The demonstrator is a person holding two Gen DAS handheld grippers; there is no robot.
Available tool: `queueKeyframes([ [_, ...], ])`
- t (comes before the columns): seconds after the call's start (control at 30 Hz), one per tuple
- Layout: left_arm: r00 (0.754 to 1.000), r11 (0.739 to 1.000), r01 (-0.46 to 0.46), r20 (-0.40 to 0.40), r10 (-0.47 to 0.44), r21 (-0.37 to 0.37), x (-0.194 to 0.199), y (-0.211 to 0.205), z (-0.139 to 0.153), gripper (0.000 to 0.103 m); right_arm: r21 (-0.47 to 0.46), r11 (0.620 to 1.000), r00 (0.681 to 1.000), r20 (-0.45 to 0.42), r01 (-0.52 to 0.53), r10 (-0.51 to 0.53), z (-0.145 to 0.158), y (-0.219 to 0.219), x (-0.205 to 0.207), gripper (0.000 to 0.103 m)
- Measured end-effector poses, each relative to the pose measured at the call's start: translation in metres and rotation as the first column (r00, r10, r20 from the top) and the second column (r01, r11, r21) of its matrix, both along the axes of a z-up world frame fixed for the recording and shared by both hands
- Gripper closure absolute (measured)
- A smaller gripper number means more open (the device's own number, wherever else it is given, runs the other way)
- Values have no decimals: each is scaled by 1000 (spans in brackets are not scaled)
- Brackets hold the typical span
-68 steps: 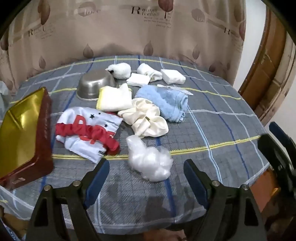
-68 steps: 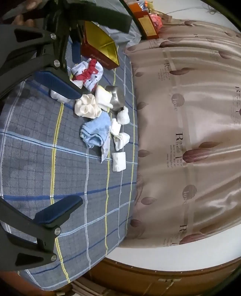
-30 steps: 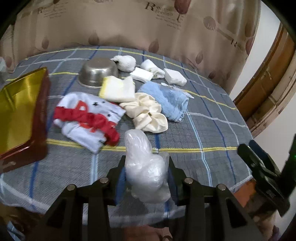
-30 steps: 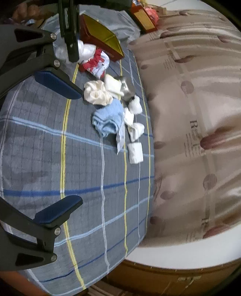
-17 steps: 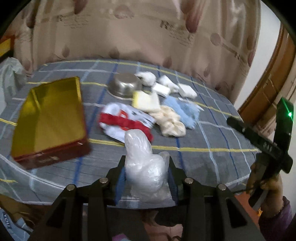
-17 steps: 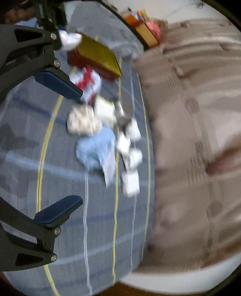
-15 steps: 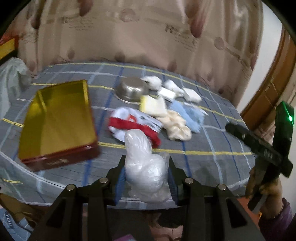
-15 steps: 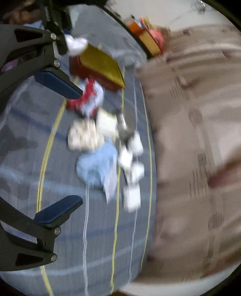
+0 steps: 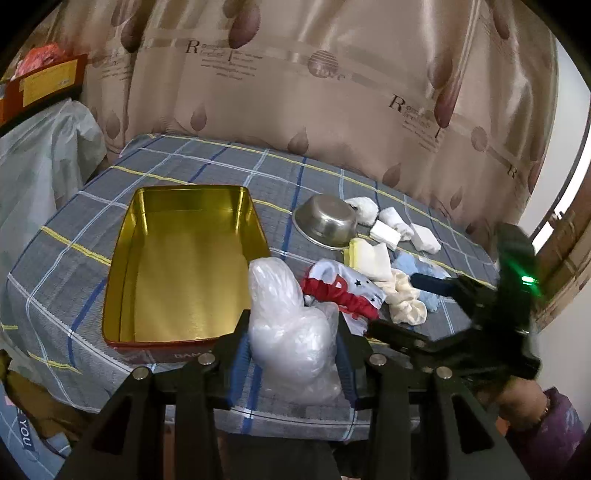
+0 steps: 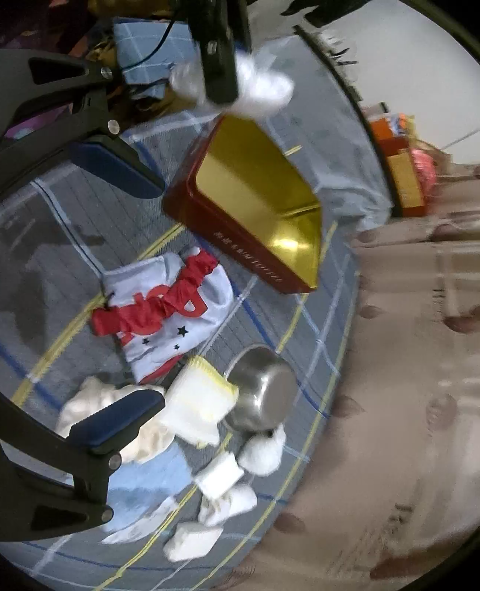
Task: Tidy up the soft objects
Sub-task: 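Carry the plastic bag toward the gold tin with the left gripper while the right gripper grasps the white-red shirt, then lower the plastic bag into the gold tin and open the left gripper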
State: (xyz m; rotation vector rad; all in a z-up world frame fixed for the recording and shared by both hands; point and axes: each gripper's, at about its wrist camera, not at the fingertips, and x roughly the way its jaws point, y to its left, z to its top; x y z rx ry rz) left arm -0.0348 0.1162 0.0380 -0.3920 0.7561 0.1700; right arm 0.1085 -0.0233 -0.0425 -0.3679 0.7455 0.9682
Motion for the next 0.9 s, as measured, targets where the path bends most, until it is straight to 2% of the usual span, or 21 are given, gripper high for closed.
queueKeyframes([
  [0.1, 1000, 1000, -5, 5, 5, 2, -1, 5, 1, 62, -35, 999, 1000, -15, -24, 23, -9, 11, 6, 0],
  [0.2, 1000, 1000, -7, 5, 7, 1, -1, 6, 0, 62, -111, 993, 999, 4, -47, 47, -19, 27, 8, 2],
  [0.3, 1000, 1000, -2, -1, 2, -1, 1, 9, -3, 62, -167, 983, 998, -15, -69, 67, -32, 40, 13, 11],
  [0.37, 1000, 1000, -2, -7, 2, -6, 2, 11, -5, 62, -214, 975, 998, -38, -63, 56, -43, 46, 19, 24],
  [0.4, 1000, 1000, -2, -8, 2, -8, 2, 11, -6, 62, -221, 973, 996, -66, -69, 56, -48, 47, 22, 46],
  [0.47, 1000, 1000, -8, -8, 7, -7, 2, 12, -6, 62, -206, 977, 997, -60, -52, 40, -46, 44, 23, 62],
  [0.5, 1000, 1000, -10, -7, 10, -6, 2, 12, -6, 62, -201, 979, 997, -64, -43, 31, -45, 42, 24, 77],
  [0.67, 1000, 1000, -23, -15, 23, -12, 3, 17, -8, 62, -111, 993, 998, -64, -33, 26, -32, 25, 13, 82],
  [0.83, 1000, 1000, -26, -8, 26, 16, 11, 28, -3, 61, 17, 1000, 997, -80, 11, -9, -13, -4, -9, 82],
  [0.9, 1000, 998, -20, -10, 20, 54, 23, 38, -2, 60, 56, 998, 996, -88, 21, -16, -7, -13, -15, 82],
])
